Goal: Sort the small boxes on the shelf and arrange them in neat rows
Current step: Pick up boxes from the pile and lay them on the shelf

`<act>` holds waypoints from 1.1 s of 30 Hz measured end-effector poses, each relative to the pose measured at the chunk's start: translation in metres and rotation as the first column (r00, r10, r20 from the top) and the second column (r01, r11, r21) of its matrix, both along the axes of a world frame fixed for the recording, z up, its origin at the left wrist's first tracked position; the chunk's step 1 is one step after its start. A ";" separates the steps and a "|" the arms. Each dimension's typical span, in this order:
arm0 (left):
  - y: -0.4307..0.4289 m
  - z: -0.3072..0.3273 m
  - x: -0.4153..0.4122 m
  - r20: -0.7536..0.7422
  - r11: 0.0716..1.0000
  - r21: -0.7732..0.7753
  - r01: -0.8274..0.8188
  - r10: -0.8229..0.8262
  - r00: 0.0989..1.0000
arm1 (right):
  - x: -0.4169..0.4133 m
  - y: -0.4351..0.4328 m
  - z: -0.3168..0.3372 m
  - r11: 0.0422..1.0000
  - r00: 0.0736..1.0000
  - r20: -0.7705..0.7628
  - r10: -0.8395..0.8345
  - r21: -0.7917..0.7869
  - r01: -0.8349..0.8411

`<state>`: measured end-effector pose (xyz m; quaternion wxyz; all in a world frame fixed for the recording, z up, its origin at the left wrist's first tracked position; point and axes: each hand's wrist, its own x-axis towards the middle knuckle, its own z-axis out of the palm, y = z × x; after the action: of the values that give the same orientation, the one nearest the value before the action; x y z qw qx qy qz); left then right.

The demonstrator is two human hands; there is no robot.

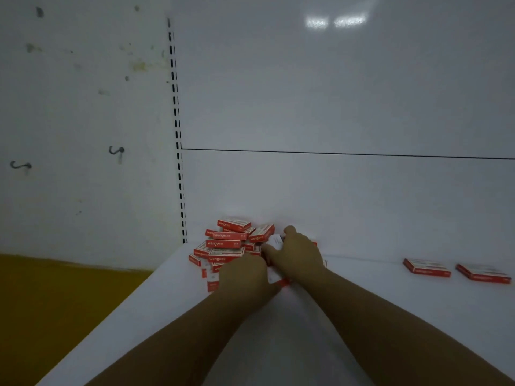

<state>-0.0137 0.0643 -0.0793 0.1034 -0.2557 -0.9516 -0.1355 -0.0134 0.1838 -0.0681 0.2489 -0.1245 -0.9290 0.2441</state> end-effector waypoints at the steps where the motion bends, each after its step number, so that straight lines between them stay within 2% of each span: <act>1: -0.001 0.001 0.003 -0.037 0.999 -0.009 -0.033 0.032 0.999 | -0.001 0.000 0.004 0.999 1.000 0.020 0.005 -0.033 -0.004; 3: -0.003 0.002 0.006 -0.080 0.997 -0.010 -0.077 0.076 0.994 | -0.004 0.001 0.010 0.997 0.999 0.047 0.008 -0.080 -0.005; 5: -0.005 0.001 0.007 -0.058 0.998 0.019 -0.060 0.061 0.996 | -0.003 0.001 0.013 0.994 0.994 0.099 0.036 -0.104 -0.026; 9: -0.007 0.005 0.009 0.085 0.980 0.151 0.131 -0.145 0.986 | 0.004 0.012 0.022 0.985 0.960 0.243 0.142 -0.132 -0.112; 12: -0.009 0.007 0.015 0.104 0.968 0.180 0.176 -0.197 0.975 | 0.014 0.021 0.029 0.938 0.946 0.247 0.209 -0.323 -0.123; 15: -0.015 0.010 0.020 0.085 0.959 0.229 0.166 -0.189 0.978 | 0.026 0.033 0.032 0.843 0.959 0.152 0.238 -0.523 -0.126; 17: -0.020 0.016 0.022 0.039 0.946 0.285 0.158 -0.176 0.984 | 0.035 0.046 0.037 0.774 0.981 0.047 0.190 -0.622 -0.120; 19: -0.024 0.025 0.022 -0.014 0.932 0.329 0.154 -0.158 0.987 | 0.047 0.061 0.043 0.645 0.983 -0.055 0.176 -0.748 -0.157; 21: -0.026 0.035 0.021 -0.062 0.920 0.364 0.148 -0.135 0.989 | 0.060 0.074 0.050 0.462 0.953 -0.169 0.252 -0.844 -0.272; 23: -0.025 0.045 0.018 -0.120 0.907 0.385 0.169 -0.133 0.984 | 0.073 0.086 0.054 0.375 0.913 -0.255 0.319 -0.851 -0.368; 26: -0.016 0.053 0.015 -0.178 0.898 0.387 0.209 -0.150 0.973 | 0.088 0.102 0.060 0.369 0.896 -0.302 0.325 -0.832 -0.414; 30: 0.003 0.055 0.013 -0.135 0.881 0.412 0.233 -0.193 0.972 | 0.103 0.119 0.059 0.387 0.901 -0.300 0.312 -0.826 -0.409; 33: 0.016 0.053 0.014 -0.134 0.865 0.420 0.273 -0.239 0.962 | 0.113 0.126 0.055 0.452 0.907 -0.295 0.302 -0.793 -0.408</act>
<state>0.0001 0.0805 -0.0262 0.1757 -0.3551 -0.8502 -0.3467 0.0996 0.3099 -0.0131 0.1522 -0.0177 -0.6849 0.7124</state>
